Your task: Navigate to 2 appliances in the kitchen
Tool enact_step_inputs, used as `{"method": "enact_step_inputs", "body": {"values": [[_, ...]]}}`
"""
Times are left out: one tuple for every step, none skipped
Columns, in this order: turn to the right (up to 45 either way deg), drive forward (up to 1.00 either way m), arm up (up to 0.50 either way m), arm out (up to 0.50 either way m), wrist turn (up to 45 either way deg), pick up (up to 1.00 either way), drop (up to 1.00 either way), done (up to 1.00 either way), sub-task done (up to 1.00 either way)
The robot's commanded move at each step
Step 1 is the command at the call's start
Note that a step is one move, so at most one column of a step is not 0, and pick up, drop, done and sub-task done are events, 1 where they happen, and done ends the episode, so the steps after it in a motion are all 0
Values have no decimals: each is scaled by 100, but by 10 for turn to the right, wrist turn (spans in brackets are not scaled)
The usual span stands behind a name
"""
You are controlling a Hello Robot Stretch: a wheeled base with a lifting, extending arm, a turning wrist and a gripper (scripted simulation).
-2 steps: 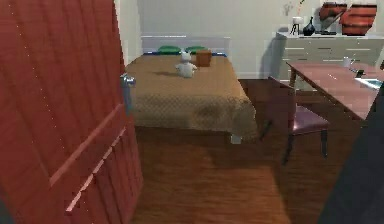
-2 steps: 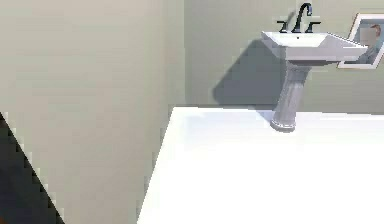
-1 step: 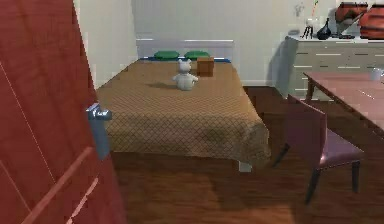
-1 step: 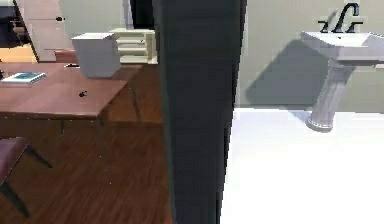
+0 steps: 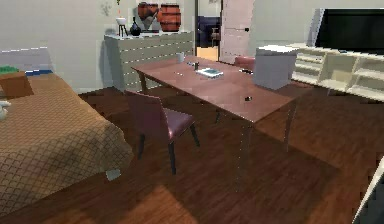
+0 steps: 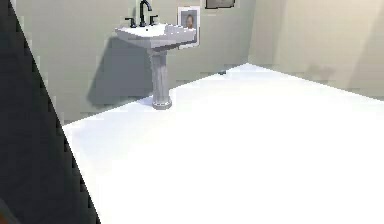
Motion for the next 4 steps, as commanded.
{"method": "enact_step_inputs", "body": {"values": [[30,0,0,0,0,0,0,0,0],[0,40,0,0,0,0,0,0,0],[420,0,0,0,0,0,0,0,0],[30,0,0,0,0,0,0,0,0]]}}
